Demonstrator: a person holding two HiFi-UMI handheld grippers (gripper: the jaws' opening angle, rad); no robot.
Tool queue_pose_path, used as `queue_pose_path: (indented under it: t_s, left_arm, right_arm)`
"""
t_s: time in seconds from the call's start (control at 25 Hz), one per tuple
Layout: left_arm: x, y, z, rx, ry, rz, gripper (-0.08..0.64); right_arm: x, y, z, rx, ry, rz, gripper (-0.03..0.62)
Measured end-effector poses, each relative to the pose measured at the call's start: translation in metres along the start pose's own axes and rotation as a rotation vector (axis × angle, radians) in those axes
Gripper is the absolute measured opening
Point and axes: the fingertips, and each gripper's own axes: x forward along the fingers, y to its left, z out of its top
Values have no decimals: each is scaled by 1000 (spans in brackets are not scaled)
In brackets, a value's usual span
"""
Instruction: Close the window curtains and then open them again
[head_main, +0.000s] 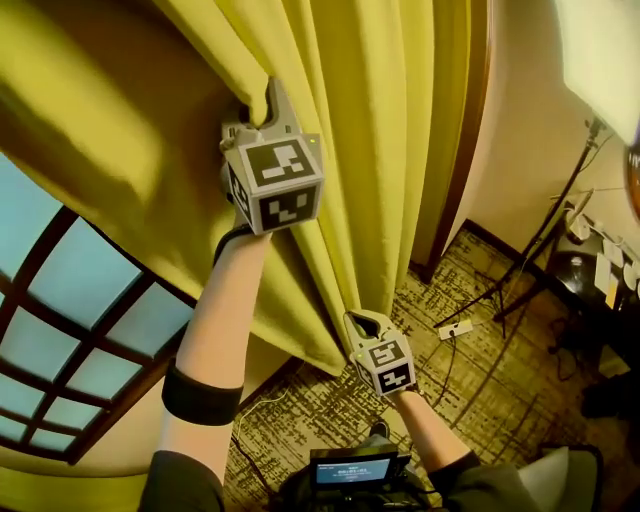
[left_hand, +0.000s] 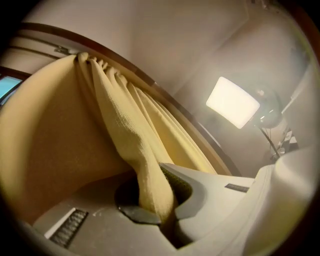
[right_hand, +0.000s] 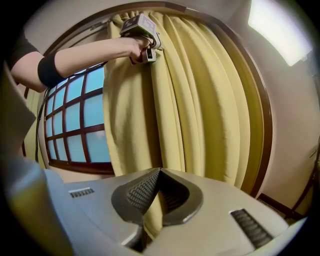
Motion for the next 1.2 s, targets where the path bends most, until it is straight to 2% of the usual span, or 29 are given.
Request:
queue_pose_path:
  t_s: [0.12,0.32,0.52,0.68,0.8,1.0,1.2]
  left_arm:
    - [15,-8,7,11,-12,2,0]
    - [17,6,-2,16,9,49,0]
    - [6,20,-15,30,13,55,0]
    - [18,18,-16,19,-16,52,0]
    - [6,33,-22,13,-24,58,0]
    - [8,43,-31,8,-35,57,0]
    - [9,55,-33,55,-49,88,0]
  right_arm:
    - [-6,-24,4,12,7,-3,14]
    - [-8,-64,5,9,7,-21,14]
    - [6,-60,11,7,8,-7,14]
    - [26,-72,24,-20,14,-3,14]
    - [35,-56,29,-12,13,5,14]
    - [49,-65,52,-31,-3,-26,14]
    - [68,-60,69,-75,-27,-36,14]
